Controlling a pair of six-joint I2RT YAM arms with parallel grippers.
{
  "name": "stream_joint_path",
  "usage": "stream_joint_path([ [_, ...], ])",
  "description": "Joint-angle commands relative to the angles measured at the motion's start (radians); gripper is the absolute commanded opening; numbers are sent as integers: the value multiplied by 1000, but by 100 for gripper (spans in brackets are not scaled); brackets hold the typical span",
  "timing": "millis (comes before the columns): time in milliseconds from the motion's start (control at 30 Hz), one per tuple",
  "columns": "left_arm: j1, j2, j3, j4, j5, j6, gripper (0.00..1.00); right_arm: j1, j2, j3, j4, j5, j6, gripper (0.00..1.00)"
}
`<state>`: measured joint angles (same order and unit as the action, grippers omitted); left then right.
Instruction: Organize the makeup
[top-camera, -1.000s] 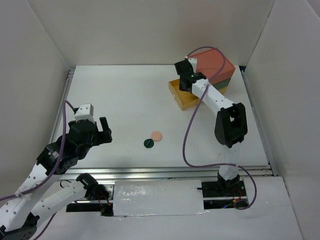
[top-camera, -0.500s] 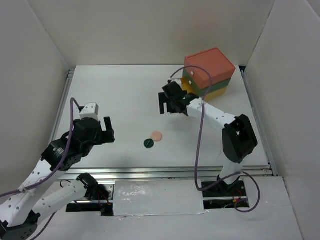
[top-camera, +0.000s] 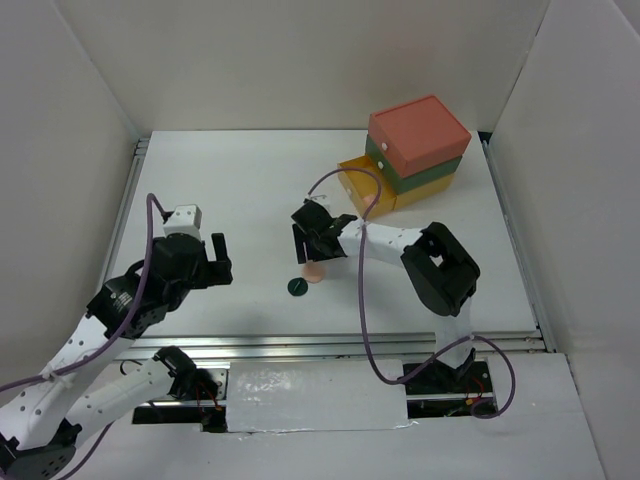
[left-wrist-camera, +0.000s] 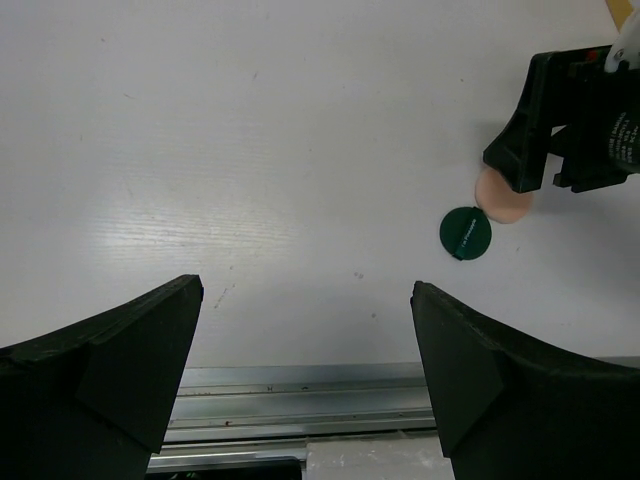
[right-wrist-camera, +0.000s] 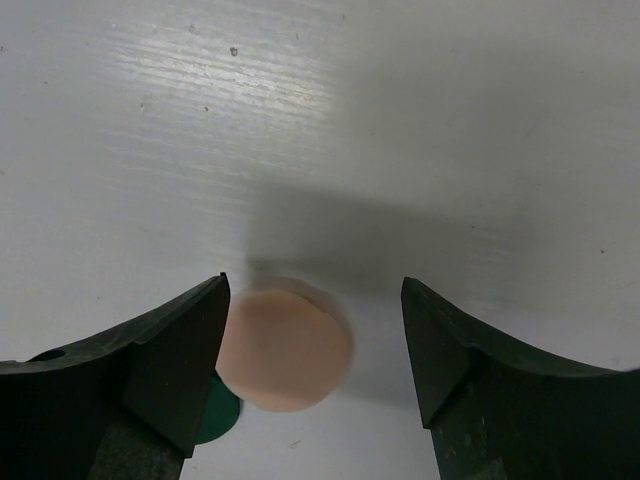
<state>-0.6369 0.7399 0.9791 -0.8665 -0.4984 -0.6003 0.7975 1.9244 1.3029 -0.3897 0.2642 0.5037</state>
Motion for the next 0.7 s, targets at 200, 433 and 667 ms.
stream_joint_path([
  [200,2,1,0,38,21,36,99,37,-5,-65,61,-129,82,73],
  [433,2,10,-2,41,31,40,99,75,-7,-102,-4,-56,119,56],
  [667,3,10,-2,41,37,43,99,80,-76,-149,-26,58,160,32],
])
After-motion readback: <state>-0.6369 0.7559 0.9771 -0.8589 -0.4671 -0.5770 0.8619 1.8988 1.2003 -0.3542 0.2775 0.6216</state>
